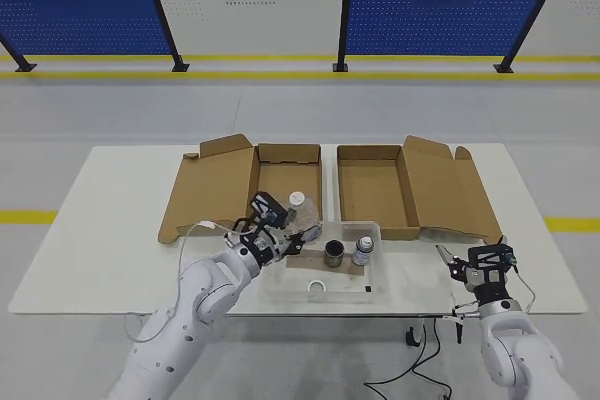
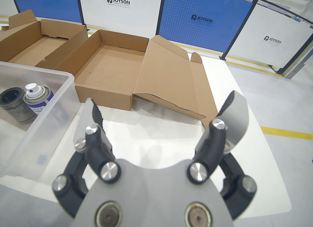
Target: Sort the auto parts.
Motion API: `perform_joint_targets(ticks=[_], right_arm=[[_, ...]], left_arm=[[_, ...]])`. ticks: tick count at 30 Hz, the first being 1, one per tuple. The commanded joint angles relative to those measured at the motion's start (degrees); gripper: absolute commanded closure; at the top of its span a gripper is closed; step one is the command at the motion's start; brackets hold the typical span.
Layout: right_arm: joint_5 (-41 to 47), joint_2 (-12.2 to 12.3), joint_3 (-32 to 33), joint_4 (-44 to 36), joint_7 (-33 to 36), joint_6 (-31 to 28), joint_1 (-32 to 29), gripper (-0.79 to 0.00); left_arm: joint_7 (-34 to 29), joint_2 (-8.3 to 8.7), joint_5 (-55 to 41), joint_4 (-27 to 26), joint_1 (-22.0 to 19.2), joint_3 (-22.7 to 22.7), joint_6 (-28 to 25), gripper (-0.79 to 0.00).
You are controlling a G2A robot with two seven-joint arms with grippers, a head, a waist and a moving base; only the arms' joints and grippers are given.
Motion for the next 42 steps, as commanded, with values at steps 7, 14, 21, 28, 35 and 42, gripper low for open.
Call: perform_joint_targets(ticks=[7,14,21,28,35,42], right_arm=[[0.0,0.0,0.0,0.0,0.0,0.0,0.0,-0.785],[0.0,0.0,0.0,0.0,0.0,0.0,0.0,-0.785],[0.0,0.0,0.0,0.0,0.0,0.0,0.0,-0.785],[0.0,0.0,0.0,0.0,0.0,0.0,0.0,-0.785],[0.0,0.0,0.0,0.0,0.0,0.0,0.0,-0.785],[0.0,0.0,0.0,0.0,0.0,0.0,0.0,-0.785]], left_arm=[[-0.21,-1.6,1.35,7.56,-8.21,3.57,7.0,0.0],[1.64,-3.23,4.26,19.15,-14.32,6.98,12.9,0.0],[5.04,-5.52,4.35,30.93,-20.37,10.99,15.56,0.0],[7.88,-7.52,4.04,39.81,-24.81,13.98,14.61,0.0],[9.35,-9.4,3.61,48.67,-28.5,15.7,15.46,0.0],[11.32,-10.94,2.84,55.8,-31.15,16.42,15.76,0.0]])
